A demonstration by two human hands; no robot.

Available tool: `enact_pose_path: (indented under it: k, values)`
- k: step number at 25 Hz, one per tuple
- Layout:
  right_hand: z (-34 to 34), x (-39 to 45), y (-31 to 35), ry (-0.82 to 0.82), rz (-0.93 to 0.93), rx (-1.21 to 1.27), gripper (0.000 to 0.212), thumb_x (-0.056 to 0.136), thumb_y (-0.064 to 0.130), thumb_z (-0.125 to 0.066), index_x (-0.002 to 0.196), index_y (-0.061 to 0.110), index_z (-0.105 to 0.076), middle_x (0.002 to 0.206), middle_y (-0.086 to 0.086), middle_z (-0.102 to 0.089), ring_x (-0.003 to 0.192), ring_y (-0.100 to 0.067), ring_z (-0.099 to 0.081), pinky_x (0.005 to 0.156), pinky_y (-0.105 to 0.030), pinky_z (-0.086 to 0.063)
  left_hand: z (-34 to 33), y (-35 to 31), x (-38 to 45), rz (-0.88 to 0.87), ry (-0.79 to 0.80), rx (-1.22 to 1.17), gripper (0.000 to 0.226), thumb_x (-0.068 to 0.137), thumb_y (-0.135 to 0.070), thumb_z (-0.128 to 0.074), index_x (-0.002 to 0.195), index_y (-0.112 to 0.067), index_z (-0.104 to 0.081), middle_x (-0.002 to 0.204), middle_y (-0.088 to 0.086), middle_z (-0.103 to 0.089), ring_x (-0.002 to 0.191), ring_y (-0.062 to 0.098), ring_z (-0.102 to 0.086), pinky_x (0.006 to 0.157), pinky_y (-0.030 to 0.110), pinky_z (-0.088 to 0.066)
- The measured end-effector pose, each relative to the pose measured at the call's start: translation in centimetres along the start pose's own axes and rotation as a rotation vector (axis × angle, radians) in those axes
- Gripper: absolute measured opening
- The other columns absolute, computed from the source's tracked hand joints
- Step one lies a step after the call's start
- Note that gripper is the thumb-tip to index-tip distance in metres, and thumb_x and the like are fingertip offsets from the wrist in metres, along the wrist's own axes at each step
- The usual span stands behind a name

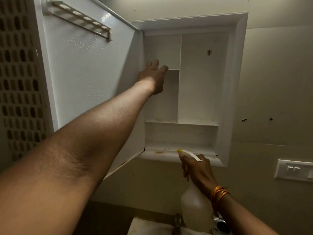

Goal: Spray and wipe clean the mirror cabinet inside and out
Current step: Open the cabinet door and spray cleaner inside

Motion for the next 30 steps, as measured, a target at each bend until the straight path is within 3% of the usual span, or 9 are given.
enact_pose_path:
  k: [8,11,16,18,23,27,30]
  values:
    - [1.6,-0.9,-0.8,-0.092,0.013,-0.028,0.054,0.096,0.046,-0.059,0.058,0.01,-0.07,0.071,-0.006,-0.075,0.07,-0.025,-0.071,0.062,-0.042,-0.059,-0.1,0.1,0.1,-0.009,-0.019,-0.008,0.069,0.081,-0.007,-0.06,0.144,-0.025,-0.036,0.142,0.012,-0.031,0.132,0.033,-0.03,0.092,0.048,-0.05]
    - [2.8,-1.4,-1.6,-0.14,-0.017,0.003,0.054,0.09,0.055,-0.058,0.059,0.012,-0.071,0.074,-0.005,-0.075,0.077,-0.025,-0.072,0.069,-0.046,-0.059,-0.2,0.1,0.3,-0.014,-0.03,-0.014,0.068,0.081,-0.006,-0.061,0.142,-0.025,-0.038,0.139,0.012,-0.034,0.13,0.033,-0.032,0.091,0.048,-0.051]
    - [4.5,-2.6,-2.9,-0.172,-0.097,0.129,0.035,0.091,0.049,-0.062,0.076,0.024,-0.079,0.083,-0.001,-0.079,0.088,-0.028,-0.072,0.067,-0.05,-0.059,-0.4,0.0,0.4,-0.019,-0.05,-0.018,0.067,0.078,-0.007,-0.063,0.139,-0.024,-0.039,0.138,0.013,-0.035,0.128,0.034,-0.033,0.089,0.05,-0.051]
    - [4.7,-3.2,-2.9,-0.178,-0.109,0.14,0.032,0.094,0.045,-0.064,0.075,0.024,-0.079,0.078,-0.002,-0.078,0.086,-0.029,-0.073,0.063,-0.047,-0.058,-0.3,0.0,0.4,-0.014,-0.047,-0.016,0.067,0.078,-0.007,-0.064,0.139,-0.024,-0.039,0.138,0.013,-0.034,0.128,0.034,-0.033,0.089,0.05,-0.051]
    - [5.6,-4.7,-2.6,-0.263,-0.1,0.114,0.046,0.09,0.046,-0.065,0.065,0.008,-0.073,0.055,-0.013,-0.065,0.051,-0.023,-0.061,0.06,-0.054,-0.056,-0.2,-0.1,0.3,-0.018,-0.059,-0.011,0.063,0.079,-0.006,-0.063,0.136,-0.021,-0.041,0.134,0.014,-0.036,0.127,0.034,-0.033,0.084,0.047,-0.051]
    - [6.7,-6.2,-2.9,-0.331,-0.119,0.132,0.042,0.083,0.051,-0.063,0.063,0.016,-0.074,0.063,-0.007,-0.072,0.063,-0.028,-0.066,0.066,-0.053,-0.056,-0.4,0.1,0.4,-0.019,-0.061,-0.006,0.064,0.078,-0.007,-0.064,0.135,-0.022,-0.041,0.133,0.014,-0.036,0.125,0.035,-0.034,0.082,0.047,-0.052]
    - [8.4,-7.3,-3.6,-0.473,-0.128,0.123,0.038,0.078,0.055,-0.056,0.066,0.027,-0.077,0.072,0.006,-0.076,0.079,-0.02,-0.068,0.076,-0.045,-0.054,-0.4,0.0,0.5,-0.016,-0.065,-0.009,0.064,0.078,-0.007,-0.064,0.135,-0.022,-0.041,0.132,0.014,-0.036,0.124,0.035,-0.034,0.081,0.047,-0.052]
Point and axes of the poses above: each hand's wrist, its own x-axis towards the middle knuckle, its own z-axis out of the back of the hand, y = z × x, the point moved 7 cm from there along x, towards the middle knuckle
